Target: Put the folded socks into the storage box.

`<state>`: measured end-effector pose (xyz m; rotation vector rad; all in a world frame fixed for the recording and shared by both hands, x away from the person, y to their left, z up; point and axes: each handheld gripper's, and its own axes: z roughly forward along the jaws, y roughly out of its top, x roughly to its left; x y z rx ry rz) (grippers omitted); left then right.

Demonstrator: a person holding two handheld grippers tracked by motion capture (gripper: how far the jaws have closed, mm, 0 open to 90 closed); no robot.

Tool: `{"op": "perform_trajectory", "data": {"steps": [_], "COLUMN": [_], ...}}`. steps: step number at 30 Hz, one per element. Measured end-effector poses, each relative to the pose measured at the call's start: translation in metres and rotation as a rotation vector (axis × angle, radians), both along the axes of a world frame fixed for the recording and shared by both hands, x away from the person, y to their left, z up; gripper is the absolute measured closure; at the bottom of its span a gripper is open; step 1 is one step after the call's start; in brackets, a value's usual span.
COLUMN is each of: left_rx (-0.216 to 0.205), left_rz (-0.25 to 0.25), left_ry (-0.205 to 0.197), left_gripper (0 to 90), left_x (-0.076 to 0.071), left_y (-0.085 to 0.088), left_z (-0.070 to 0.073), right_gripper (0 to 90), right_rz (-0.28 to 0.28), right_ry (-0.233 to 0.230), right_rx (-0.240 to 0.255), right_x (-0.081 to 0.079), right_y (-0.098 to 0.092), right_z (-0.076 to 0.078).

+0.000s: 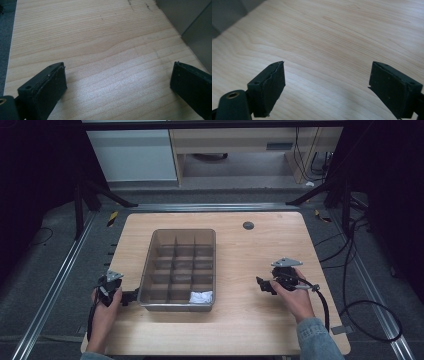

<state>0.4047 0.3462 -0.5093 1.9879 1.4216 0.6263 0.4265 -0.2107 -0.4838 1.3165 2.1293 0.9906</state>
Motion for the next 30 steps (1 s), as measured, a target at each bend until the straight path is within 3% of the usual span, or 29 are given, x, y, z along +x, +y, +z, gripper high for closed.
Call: {"op": "perform_trajectory", "data": {"steps": [8, 14, 23, 30], "left_rx": [0.0, 0.0, 0.0, 0.0], "left_rz": [0.0, 0.0, 0.0, 0.0], "left_ry": [0.0, 0.0, 0.0, 0.0], "left_gripper": [0.0, 0.0, 0.0, 0.0], "left_x": [0.0, 0.0, 0.0, 0.0], "left_y": [0.0, 0.0, 0.0, 0.0], "left_z": [0.0, 0.0, 0.0, 0.0], "right_gripper": [11.6, 10.7, 8.2, 7.2], "right_rz": [-0.124, -0.159, -0.155, -0.136], "right_ry": [-0.018, 0.006, 0.039, 0.038], "right_rx": [0.044, 0.045, 0.028, -0.02], "right_x": [0.01, 0.019, 0.023, 0.019], "right_y": [-0.024, -0.025, -0.019, -0.012], "right_z": [-0.007, -0.018, -0.029, -0.03]}}
